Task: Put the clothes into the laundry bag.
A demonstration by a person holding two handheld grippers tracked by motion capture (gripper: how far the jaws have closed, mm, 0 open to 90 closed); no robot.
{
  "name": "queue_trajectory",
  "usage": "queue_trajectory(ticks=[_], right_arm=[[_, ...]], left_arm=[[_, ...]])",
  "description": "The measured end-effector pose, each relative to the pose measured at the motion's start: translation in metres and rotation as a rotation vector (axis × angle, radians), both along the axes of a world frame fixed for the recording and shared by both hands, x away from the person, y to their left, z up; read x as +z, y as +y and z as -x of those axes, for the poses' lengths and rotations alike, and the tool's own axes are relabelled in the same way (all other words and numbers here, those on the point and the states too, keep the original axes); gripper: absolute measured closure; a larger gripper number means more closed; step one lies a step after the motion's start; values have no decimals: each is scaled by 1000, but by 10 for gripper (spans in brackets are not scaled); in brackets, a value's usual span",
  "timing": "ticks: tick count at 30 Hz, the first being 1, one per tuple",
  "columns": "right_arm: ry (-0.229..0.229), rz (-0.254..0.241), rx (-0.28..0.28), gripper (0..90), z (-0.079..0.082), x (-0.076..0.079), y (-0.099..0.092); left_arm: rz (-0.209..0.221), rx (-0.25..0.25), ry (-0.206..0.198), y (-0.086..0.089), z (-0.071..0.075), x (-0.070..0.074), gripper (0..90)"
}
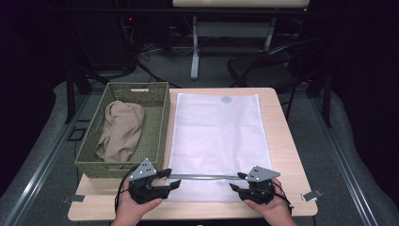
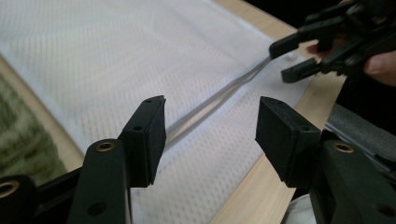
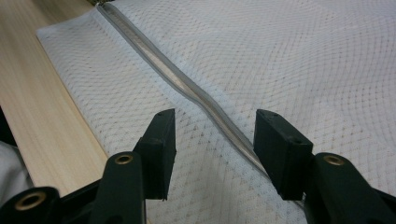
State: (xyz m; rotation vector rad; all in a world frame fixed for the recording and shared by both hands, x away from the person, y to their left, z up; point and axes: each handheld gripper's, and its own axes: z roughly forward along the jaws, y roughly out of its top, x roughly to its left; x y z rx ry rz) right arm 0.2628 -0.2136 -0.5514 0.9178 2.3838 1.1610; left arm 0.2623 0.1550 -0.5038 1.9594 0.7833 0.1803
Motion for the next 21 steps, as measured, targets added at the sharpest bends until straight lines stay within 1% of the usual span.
queue_trajectory(ticks=[1, 2, 4, 5, 6, 8, 9, 10, 13, 14, 16, 17, 21], right_arm=[[-1, 1, -4, 487, 0, 0, 0], [-2, -2, -6, 484, 0, 0, -1], [-12, -10, -13, 481, 0, 1, -1], [-25, -11, -12, 477, 0, 1, -2], [-38, -14, -16, 477, 0, 2, -2], [-38, -16, -16, 473, 0, 2, -3], [-40, -17, -19, 465, 0, 2, -3], [-47, -11, -27, 450, -1, 2, -3], [-76, 6, -28, 429, -2, 1, -4], [-81, 5, -25, 426, -2, 0, -4], [-85, 0, -22, 418, -2, 0, -4], [-85, -4, -21, 411, -3, -1, -4], [-78, -19, -23, 395, -4, -2, -4]], left_arm=[[3, -7, -10, 0, -1, 3, 430], [-4, -17, 13, 0, -4, 7, 440], [-9, -4, 27, -1, -7, 12, 472], [-19, 14, 36, -1, -9, 15, 471], [-25, 24, 46, -1, -11, 16, 445], [-21, 30, 53, -2, -13, 18, 445], [-24, 38, 50, -1, -16, 21, 445], [-37, 54, 40, -1, -20, 25, 426], [-42, 84, 23, 2, -27, 32, 385], [-42, 84, 23, 2, -27, 32, 382], [-67, 122, -2, 4, -33, 40, 382], [-67, 122, -2, 4, -33, 40, 382], [-122, 143, -32, 6, -42, 48, 381]])
